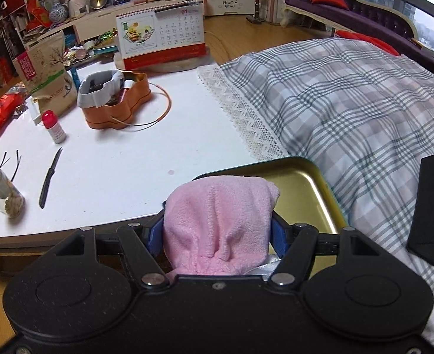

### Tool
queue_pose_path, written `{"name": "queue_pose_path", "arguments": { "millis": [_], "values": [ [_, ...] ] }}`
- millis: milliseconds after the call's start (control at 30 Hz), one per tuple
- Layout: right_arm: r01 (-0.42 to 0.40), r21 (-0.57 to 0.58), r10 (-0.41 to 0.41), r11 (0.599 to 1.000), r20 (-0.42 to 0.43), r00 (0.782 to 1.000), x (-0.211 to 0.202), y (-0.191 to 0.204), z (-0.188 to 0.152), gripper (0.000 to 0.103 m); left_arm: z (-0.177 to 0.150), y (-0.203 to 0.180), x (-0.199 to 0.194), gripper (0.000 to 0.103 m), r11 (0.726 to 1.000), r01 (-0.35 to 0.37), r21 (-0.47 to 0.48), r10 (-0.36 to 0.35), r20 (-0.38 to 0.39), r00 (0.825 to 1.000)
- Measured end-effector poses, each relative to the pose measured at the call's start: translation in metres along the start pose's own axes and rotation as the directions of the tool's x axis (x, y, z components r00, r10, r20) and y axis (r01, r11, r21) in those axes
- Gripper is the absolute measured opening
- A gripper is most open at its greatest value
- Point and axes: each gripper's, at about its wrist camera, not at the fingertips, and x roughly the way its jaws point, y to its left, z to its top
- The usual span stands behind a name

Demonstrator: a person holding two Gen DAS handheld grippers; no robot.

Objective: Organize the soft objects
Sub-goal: 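Carry the pink cloth with the left tool while the right tool carries the plush toy to the tray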

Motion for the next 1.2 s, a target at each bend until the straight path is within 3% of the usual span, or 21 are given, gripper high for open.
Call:
{"name": "queue_pose_path", "arguments": {
  "millis": [100, 267, 400, 633, 1200],
  "values": [
    [-0.117, -0.055, 0.114, 0.992, -0.055, 0.992, -0.018, 0.035, -0.005, 0.044, -0.003, -0.008, 0.010, 0.064, 1.000, 0.017, 0.004, -0.017, -0.007, 1.000],
    [-0.275, -0.157, 0.244, 0.949, -0.191, 0.951, -0.036, 0.095, -0.026, 0.044, -0.012, -0.013, 0.024, 0.064, 0.998, 0.060, 0.034, -0.058, -0.049, 0.997],
    [-0.353, -0.199, 0.290, 0.914, -0.289, 0.912, -0.040, 0.135, -0.050, 0.044, -0.017, -0.013, 0.025, 0.064, 0.994, 0.101, 0.039, -0.098, -0.069, 0.993],
    [-0.431, -0.263, 0.297, 0.863, -0.428, 0.854, -0.041, 0.175, -0.091, 0.044, -0.022, -0.009, 0.033, 0.064, 0.996, 0.085, 0.020, -0.082, -0.111, 0.990],
    [-0.466, -0.345, 0.267, 0.815, -0.490, 0.830, -0.033, 0.204, -0.103, 0.044, -0.023, -0.009, 0.041, 0.064, 0.999, 0.047, 0.007, -0.045, -0.135, 0.990]
  ]
}}
